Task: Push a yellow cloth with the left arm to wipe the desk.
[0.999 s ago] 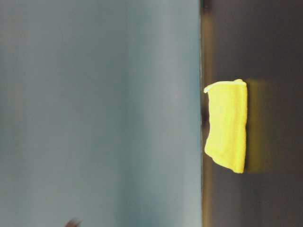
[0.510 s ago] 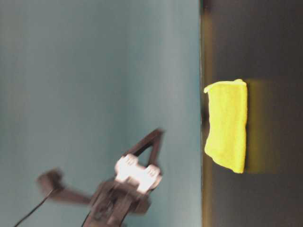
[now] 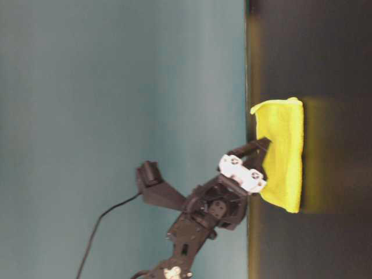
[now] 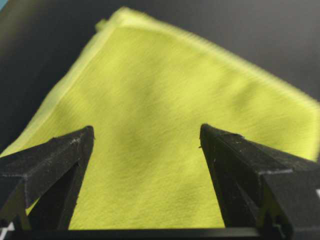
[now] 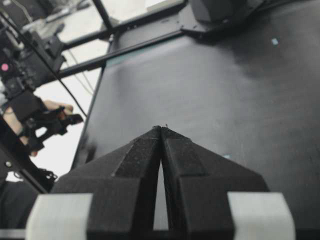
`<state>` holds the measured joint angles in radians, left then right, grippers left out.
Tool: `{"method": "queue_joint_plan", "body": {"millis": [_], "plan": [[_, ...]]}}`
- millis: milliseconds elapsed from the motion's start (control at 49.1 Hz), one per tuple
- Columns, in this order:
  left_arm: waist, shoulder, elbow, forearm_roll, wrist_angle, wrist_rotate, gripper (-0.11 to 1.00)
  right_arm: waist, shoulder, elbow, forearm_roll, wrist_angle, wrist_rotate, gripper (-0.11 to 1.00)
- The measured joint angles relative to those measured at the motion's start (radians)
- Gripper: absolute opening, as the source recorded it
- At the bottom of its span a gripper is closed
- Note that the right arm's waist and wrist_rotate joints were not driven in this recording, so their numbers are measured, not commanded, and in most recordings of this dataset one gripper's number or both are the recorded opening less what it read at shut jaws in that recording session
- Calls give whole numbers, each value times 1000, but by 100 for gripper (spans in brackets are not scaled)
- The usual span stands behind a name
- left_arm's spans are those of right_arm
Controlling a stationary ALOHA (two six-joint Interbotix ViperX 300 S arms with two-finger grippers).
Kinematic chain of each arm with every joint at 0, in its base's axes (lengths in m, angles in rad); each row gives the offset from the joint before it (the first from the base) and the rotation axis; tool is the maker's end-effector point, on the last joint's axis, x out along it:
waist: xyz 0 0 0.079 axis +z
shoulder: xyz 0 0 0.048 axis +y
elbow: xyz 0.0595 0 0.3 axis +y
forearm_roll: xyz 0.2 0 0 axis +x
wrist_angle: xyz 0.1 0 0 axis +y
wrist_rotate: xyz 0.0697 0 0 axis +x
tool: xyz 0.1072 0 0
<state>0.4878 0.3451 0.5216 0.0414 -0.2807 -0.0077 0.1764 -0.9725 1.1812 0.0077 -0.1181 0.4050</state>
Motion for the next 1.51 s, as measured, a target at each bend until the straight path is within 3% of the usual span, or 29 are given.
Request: {"method": "queue_joint_plan", "body": {"millis": [285, 693, 1182, 1508], "plan": [[3, 15, 14, 0, 5, 2, 83, 2, 0, 0, 2, 2, -2, 0], [-23, -43, 172, 0, -23, -3, 83, 0, 0, 3, 2, 0, -2, 0], [-209, -222, 413, 0, -23, -8, 83, 2, 0, 5, 2, 0, 0, 0], [-396, -337, 571, -2, -25, -44, 83, 2, 0, 5, 5, -3, -2, 0]]}}
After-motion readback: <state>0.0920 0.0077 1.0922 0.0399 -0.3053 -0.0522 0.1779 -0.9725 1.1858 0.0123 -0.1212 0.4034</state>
